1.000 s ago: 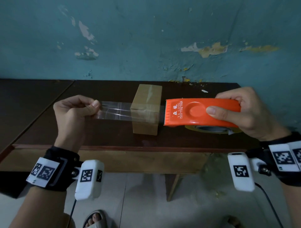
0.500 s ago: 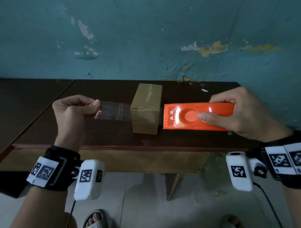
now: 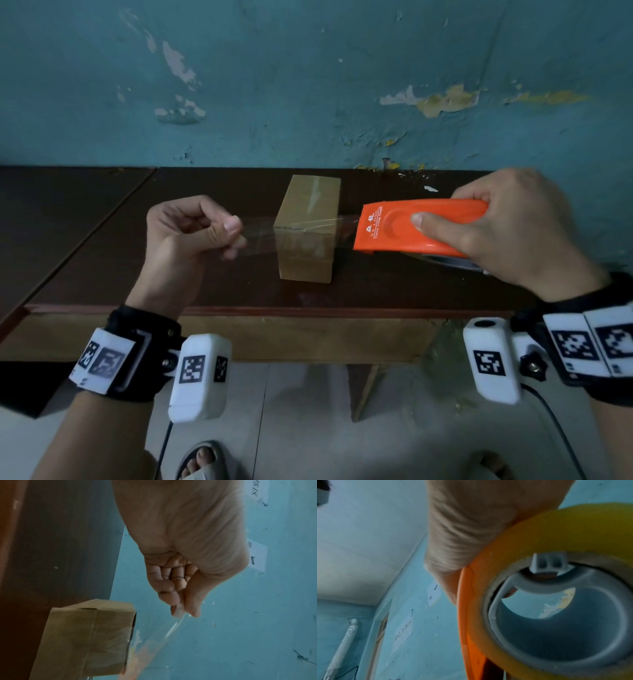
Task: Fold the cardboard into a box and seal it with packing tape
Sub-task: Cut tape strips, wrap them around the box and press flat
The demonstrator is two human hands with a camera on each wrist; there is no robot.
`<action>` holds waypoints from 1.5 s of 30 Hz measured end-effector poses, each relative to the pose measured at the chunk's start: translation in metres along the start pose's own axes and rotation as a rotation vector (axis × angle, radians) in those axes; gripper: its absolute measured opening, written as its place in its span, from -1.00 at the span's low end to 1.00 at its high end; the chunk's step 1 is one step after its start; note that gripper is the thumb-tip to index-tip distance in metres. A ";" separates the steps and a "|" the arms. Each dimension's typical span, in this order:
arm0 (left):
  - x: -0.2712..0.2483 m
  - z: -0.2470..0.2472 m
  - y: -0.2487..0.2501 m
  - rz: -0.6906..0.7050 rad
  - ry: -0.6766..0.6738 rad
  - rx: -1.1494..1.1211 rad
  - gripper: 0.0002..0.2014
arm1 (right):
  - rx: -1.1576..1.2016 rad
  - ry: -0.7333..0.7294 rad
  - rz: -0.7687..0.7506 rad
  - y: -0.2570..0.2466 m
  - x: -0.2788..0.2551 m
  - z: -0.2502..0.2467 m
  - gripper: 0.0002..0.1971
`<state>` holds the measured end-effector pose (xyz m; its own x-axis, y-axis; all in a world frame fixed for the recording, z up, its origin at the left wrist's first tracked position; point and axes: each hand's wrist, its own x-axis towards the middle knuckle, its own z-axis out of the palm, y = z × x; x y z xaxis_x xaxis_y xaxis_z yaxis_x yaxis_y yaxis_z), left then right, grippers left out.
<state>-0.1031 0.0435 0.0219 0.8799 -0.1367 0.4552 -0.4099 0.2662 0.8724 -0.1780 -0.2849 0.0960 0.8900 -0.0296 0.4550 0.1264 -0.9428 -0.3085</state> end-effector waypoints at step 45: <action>0.002 0.020 0.007 -0.147 -0.280 -0.952 -0.84 | -0.371 -0.370 0.434 -0.010 0.010 0.073 -0.39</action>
<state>-0.1092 0.0260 0.0322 0.7680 -0.4166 0.4864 0.1691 0.8645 0.4733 -0.1382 -0.2509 0.0426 0.9259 -0.3774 0.0183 -0.3757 -0.9247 -0.0620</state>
